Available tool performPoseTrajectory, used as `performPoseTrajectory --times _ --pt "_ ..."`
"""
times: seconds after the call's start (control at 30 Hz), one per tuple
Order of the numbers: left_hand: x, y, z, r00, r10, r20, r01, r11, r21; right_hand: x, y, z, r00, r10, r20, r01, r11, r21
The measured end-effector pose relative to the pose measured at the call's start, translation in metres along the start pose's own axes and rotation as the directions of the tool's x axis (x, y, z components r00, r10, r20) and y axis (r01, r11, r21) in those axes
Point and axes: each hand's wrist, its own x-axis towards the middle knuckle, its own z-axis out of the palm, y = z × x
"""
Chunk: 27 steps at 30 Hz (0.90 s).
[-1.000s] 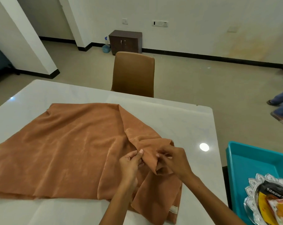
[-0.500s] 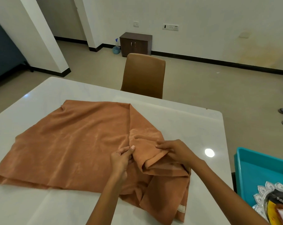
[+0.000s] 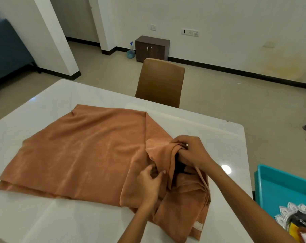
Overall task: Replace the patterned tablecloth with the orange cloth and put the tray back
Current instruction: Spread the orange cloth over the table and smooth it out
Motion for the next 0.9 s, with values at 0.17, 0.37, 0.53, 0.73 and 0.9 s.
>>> performPoseTrajectory --times 0.17,0.37,0.53,0.73,0.9 --pt "0.005 -0.012 -0.018 0.995 0.046 0.086 -0.059 0.987 0.147 0.002 0.041 -0.049 0.969 0.197 -0.148 -0.235 0.922 -0.308" --pt "0.010 -0.082 -0.058 0.872 0.076 0.483 -0.455 0.490 0.744 -0.065 0.046 -0.003 0.938 0.333 -0.096 -0.346 0.885 -0.311" --pt "0.007 -0.101 -0.076 0.731 0.015 0.682 -0.640 0.360 0.679 -0.111 0.044 0.082 0.934 0.084 0.348 0.083 0.894 -0.440" --pt "0.013 -0.086 -0.084 0.793 0.198 0.576 -0.558 0.614 0.558 -0.129 0.052 0.112 0.832 0.179 0.525 0.162 0.827 -0.539" --pt "0.027 -0.050 -0.093 0.874 0.187 0.449 -0.398 0.806 0.439 -0.107 0.051 0.078 0.959 0.194 0.205 -0.058 0.847 -0.529"
